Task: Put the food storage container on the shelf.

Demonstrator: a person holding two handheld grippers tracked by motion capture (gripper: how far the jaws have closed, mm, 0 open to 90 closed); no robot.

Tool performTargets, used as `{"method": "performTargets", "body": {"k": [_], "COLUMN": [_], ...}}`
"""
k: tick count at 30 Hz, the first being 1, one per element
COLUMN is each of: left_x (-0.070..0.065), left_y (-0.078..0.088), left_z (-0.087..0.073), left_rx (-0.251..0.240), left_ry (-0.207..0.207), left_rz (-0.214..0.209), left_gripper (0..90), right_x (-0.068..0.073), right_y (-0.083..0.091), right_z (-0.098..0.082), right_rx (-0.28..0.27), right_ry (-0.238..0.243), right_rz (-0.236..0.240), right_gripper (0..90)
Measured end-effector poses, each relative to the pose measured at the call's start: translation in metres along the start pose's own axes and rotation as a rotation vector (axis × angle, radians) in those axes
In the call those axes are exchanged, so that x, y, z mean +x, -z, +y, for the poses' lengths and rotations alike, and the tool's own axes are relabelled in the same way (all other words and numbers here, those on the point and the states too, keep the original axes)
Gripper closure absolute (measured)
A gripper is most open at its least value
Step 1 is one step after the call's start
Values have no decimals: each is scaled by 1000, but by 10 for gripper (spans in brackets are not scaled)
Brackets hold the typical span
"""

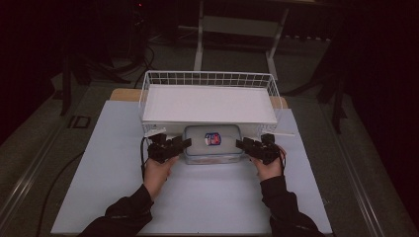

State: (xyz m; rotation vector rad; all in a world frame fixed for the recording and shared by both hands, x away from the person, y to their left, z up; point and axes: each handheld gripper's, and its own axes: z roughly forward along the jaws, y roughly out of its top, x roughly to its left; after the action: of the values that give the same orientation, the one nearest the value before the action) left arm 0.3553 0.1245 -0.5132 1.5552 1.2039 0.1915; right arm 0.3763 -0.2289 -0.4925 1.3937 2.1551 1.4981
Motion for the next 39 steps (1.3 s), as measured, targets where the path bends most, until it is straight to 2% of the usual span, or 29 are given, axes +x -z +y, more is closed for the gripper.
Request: {"method": "performTargets", "body": {"k": [2, 6, 7, 10, 14, 19, 21, 22, 24, 25, 26, 27, 28, 32, 34, 36, 37, 38, 39], "left_x": [-1, 0, -2, -6, -9, -13, -13, -13, -15, -15, -16, -17, -17, -15, -14, -14, -14, -14, -14], "left_y": [-1, -2, -1, 4, 14, 27, 32, 35, 38, 38, 42, 45, 47, 56, 59, 63, 63, 67, 67], "left_z": [1, 3, 3, 4, 8, 8, 8, 7, 6, 6, 4, 4, 3, 0, -2, -4, -4, -6, -6], "left_rx": [5, 19, 24, 29, 33, 47, 54, 55, 73, 73, 79, 82, 87, 92, 91, 88, 88, 82, 82], "left_ry": [11, -6, 9, -1, 10, -1, -14, -15, -18, -18, -24, -34, -33, -59, -65, -87, -87, -111, -111], "left_rz": [6, 2, 2, -3, -9, -54, -106, -129, -127, -127, -152, -151, -158, -132, -133, -119, -119, -116, -116], "left_gripper": [463, 445, 431, 428, 413, 374, 324, 307, 297, 285, 285, 220, 191, 71, 0, 0, 0, 0, 0], "right_x": [0, 1, 2, 6, 15, 30, 38, 42, 50, 50, 53, 59, 62, 72, 75, 77, 77, 79, 79], "right_y": [-1, 0, 1, 3, 10, 22, 25, 26, 26, 26, 25, 23, 22, 16, 12, 8, 8, 1, -1], "right_z": [0, -1, -2, -3, -3, -3, -4, -6, -10, -10, -12, -17, -19, -27, -29, -32, -32, -33, -34], "right_rx": [-3, -11, -13, -19, -25, -49, -53, -46, -33, -33, -24, -6, 6, 41, 63, 85, 85, 120, 127], "right_ry": [-8, -12, -11, 13, 43, 67, 81, 82, 98, 98, 106, 107, 109, 136, 146, 153, 153, 157, 156], "right_rz": [-7, -17, -15, -11, -35, -29, -21, -12, -11, -11, -9, 8, 18, 47, 65, 79, 79, 80, 80], "right_gripper": [519, 505, 490, 466, 423, 421, 425, 436, 491, 491, 511, 568, 596, 711, 813, 898, 898, 899, 900]}}
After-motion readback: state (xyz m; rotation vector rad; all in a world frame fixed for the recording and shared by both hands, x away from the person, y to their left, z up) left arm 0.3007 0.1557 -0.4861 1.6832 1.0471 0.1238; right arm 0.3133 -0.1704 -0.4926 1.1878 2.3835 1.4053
